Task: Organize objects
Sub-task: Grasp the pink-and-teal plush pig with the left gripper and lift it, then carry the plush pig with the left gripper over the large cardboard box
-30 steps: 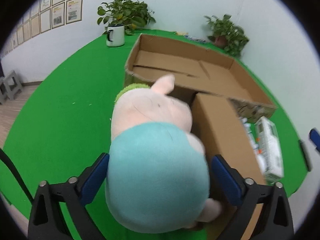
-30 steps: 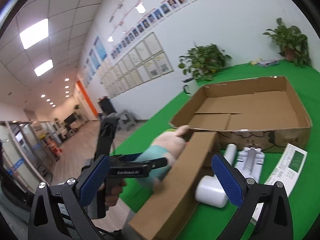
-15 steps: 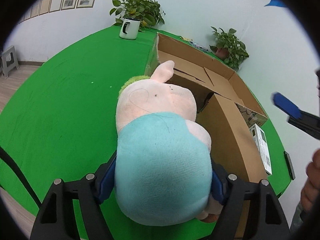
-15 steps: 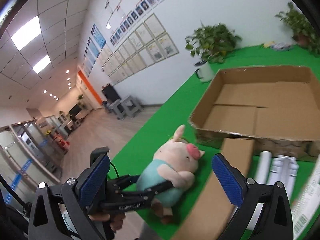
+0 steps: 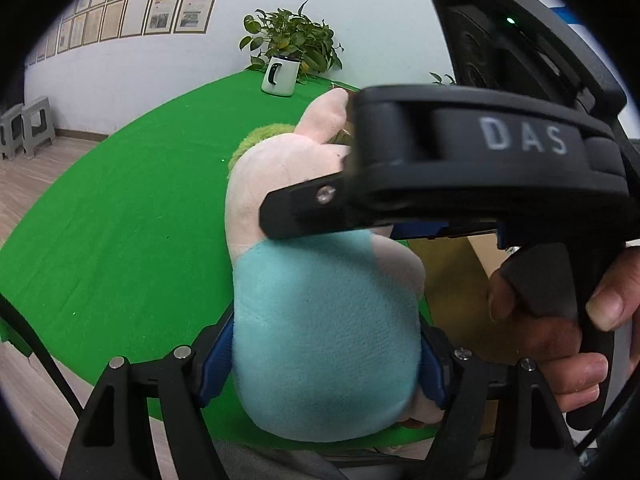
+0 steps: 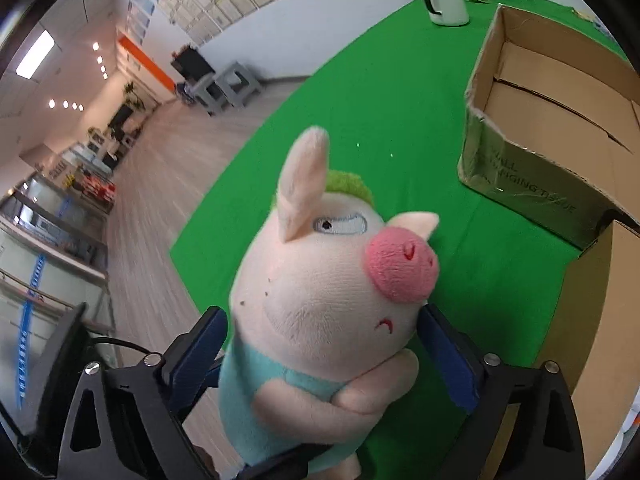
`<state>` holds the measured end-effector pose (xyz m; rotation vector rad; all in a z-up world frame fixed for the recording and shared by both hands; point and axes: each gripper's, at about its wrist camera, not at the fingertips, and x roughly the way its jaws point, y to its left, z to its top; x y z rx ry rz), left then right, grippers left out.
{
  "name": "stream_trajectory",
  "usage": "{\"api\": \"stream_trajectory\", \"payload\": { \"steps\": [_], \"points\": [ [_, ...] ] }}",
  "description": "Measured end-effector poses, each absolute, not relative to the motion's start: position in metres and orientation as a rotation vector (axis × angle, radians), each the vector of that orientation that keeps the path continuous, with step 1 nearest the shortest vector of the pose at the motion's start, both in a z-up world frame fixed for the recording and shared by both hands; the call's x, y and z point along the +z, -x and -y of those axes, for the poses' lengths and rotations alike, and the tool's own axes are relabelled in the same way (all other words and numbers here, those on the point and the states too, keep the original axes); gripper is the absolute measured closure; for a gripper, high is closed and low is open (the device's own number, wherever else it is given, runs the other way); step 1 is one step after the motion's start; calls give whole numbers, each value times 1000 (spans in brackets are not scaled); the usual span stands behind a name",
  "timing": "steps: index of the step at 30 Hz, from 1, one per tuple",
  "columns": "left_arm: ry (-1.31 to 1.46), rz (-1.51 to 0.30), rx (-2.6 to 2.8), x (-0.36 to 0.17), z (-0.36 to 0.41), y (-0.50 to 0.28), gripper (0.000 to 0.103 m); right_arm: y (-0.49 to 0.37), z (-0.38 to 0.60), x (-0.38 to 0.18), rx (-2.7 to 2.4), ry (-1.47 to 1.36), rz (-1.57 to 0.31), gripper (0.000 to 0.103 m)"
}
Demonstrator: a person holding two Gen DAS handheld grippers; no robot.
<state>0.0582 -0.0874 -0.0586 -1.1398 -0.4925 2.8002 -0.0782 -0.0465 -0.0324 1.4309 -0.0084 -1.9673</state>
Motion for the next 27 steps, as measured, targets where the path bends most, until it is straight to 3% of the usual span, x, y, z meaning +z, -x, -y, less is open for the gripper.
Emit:
{"api": "stream_trajectory", "payload": {
  "steps": [6,12,21,27],
  "points": [
    [1121,521,2808,-58,85,-56,29,56,60,-34,-2007,-1372,-38,30],
    [1090,442,2828,-47,72,-54,34,43,55,-29,-2018,-1319,-10,40],
    [876,204,2937,9,40,-56,36,23,22,13,-2104,-1082,92,43],
    [694,-3,2913,62,-2,-30,36,18,-65,81,-2234,-873,191,44]
  ]
}}
